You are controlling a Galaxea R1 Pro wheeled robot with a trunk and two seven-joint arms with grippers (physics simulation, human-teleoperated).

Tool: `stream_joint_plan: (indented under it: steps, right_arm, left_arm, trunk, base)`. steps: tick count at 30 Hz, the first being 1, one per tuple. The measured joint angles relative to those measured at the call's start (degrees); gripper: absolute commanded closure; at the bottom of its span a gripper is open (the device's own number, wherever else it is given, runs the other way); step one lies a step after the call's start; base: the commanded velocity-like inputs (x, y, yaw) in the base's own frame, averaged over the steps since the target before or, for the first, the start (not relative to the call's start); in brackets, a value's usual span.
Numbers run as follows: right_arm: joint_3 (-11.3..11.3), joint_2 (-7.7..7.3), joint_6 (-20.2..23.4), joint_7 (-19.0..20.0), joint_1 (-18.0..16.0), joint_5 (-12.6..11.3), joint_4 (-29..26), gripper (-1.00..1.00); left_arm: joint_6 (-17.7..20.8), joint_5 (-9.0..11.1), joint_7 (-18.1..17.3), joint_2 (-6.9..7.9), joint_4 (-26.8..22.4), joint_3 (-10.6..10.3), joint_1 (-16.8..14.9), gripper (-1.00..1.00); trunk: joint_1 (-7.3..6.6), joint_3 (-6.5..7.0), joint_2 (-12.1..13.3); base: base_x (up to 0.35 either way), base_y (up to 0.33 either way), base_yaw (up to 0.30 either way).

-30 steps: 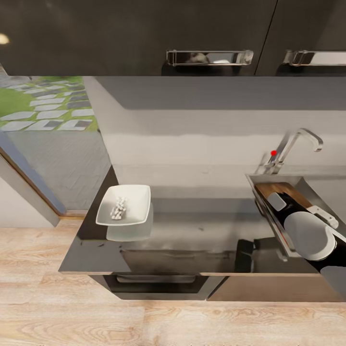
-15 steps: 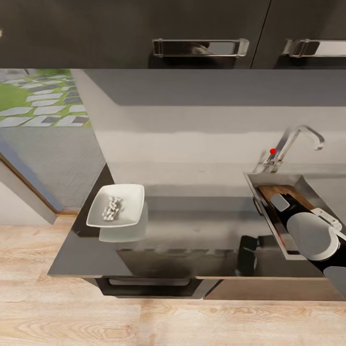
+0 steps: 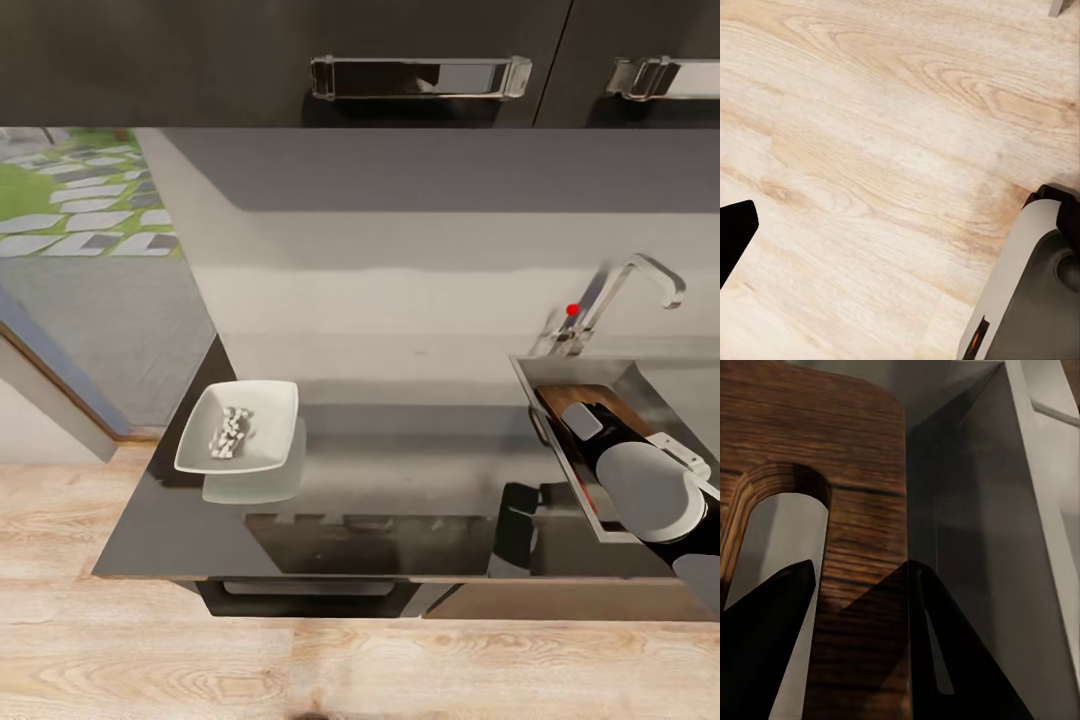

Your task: In the kitchen, take the Vidalia onion out of the sink, dice it on the chopping board with the paring knife, put the diced onion into the bowl on the countertop, then place both the paring knife and the chopping board into the sink.

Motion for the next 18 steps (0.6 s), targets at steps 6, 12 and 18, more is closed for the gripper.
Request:
stream_joint_plan:
  steps: [6,12,18]
  right_arm:
    - [0.0,0.02,0.0,0.0,0.0,-0.1,0.0,1.00]
    - [0.1,0.08,0.0,-0.1,0.0,-0.1,0.0,1.00]
    - [0.1,0.19,0.0,-0.1,0.0,-0.1,0.0,1.00]
  left_arm:
    - [0.0,0.0,0.0,0.00,0.0,0.0,0.0,-1.00]
    - [0.0,0.0,0.0,0.00,0.0,0.0,0.0,-1.00]
    - [0.0,0.0,0.0,0.00,0.0,0.0,0.0,-1.00]
  trunk:
    - [0.00,-0.06,0.0]
    - [0.00,-0.07,0.0]
    - [0.00,-0.07,0.0]
  base:
    - [0.000,0.000,0.000]
    - [0.000,0.000,0.000]
    - [0.000,0.000,0.000]
